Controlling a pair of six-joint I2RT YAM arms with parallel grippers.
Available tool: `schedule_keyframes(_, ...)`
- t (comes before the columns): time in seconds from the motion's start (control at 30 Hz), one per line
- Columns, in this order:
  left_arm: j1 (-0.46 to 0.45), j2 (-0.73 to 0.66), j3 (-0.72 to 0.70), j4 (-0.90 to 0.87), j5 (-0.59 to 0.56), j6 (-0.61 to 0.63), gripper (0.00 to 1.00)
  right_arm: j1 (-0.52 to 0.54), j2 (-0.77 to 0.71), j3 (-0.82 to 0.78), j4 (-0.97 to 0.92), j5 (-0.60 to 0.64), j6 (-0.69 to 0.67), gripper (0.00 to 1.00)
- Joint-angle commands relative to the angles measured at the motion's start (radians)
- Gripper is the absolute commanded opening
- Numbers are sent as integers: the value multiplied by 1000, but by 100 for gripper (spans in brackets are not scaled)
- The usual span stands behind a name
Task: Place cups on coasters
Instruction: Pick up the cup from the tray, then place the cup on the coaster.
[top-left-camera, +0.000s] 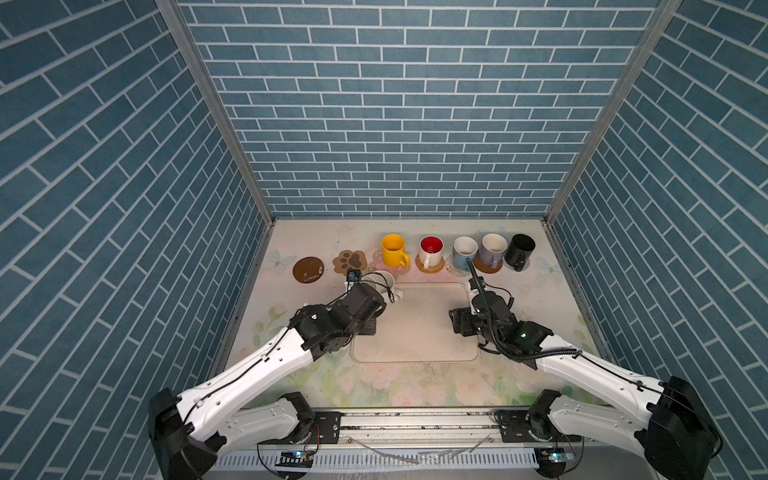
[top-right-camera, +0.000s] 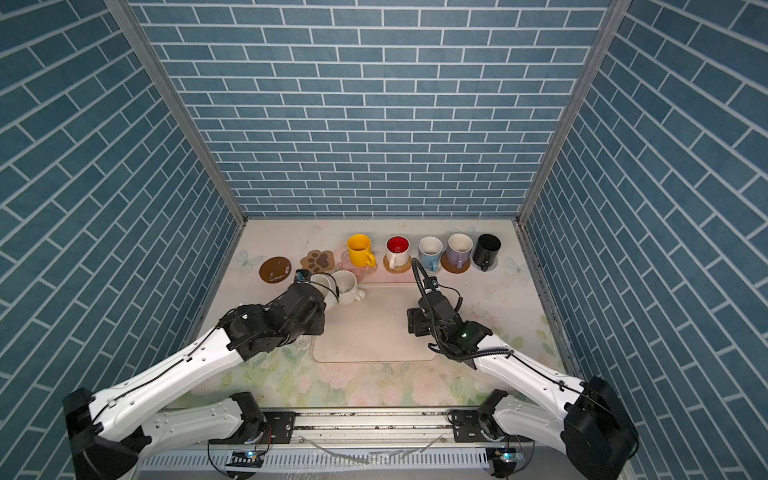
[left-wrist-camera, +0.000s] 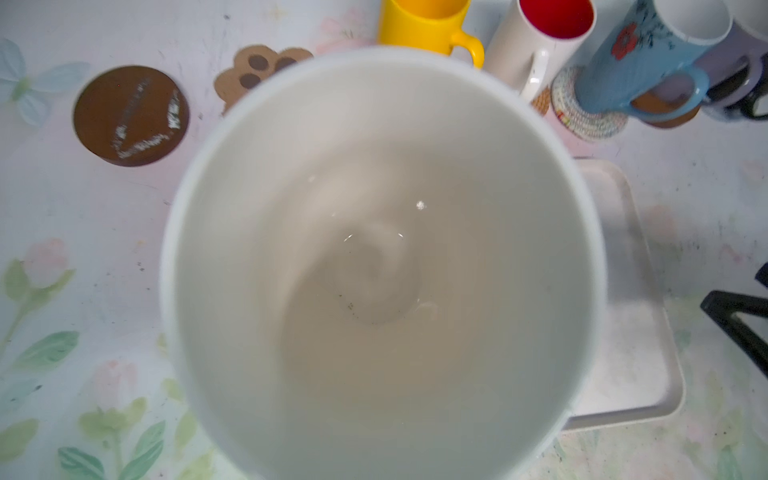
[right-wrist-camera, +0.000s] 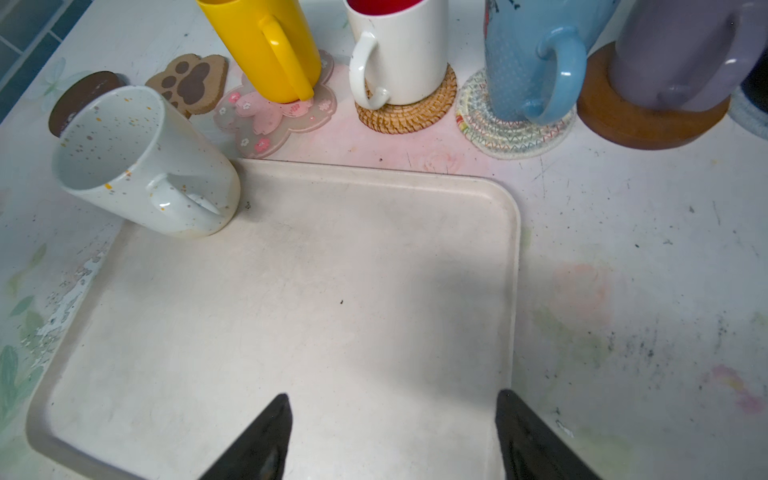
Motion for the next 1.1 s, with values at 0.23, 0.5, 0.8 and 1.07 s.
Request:
schedule_keyframes(0.23, 308, 62, 198, -59, 95, 181, 0, -69, 167, 211, 38, -111, -72, 80)
schedule_keyframes(0.5, 474, 259, 346, -4, 197, 271, 0, -125, 311, 340, 64, -178, -102, 80)
schedule_keyframes(0.8, 523, 547, 498, 88, 217, 333, 0, -146, 430, 410, 95, -221, -156, 79)
schedule_keyframes(1.07, 540, 727, 604, 133, 198, 355, 0, -146, 432, 352, 162, -222, -185, 78)
